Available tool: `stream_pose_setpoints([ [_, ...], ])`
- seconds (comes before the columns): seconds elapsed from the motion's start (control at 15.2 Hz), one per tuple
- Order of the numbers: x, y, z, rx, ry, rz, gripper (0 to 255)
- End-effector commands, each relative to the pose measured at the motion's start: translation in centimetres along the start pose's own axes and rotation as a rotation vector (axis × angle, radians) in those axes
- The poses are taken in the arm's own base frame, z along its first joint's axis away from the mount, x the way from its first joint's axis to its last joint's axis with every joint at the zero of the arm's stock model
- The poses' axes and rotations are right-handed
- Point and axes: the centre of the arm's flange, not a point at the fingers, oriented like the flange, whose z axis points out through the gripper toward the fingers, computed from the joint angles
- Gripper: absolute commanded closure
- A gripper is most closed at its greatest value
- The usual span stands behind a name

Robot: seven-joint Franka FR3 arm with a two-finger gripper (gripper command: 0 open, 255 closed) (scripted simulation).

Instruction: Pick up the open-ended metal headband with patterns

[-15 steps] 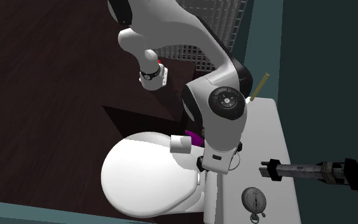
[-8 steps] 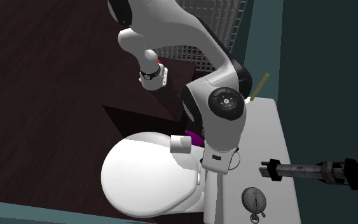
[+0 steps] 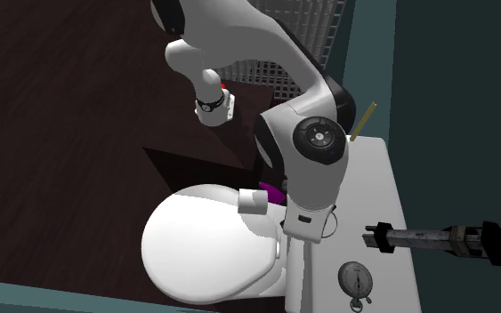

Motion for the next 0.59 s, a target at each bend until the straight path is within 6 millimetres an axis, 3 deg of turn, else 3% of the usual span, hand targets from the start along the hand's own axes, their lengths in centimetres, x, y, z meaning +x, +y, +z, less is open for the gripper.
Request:
stream_pose_setpoints([
  [0.0,0.1,-0.2,-0.9,0.000,0.000,0.000,255],
  [0.53,0.6,-0.6,-5.1,0.000,0.000,0.000,255],
])
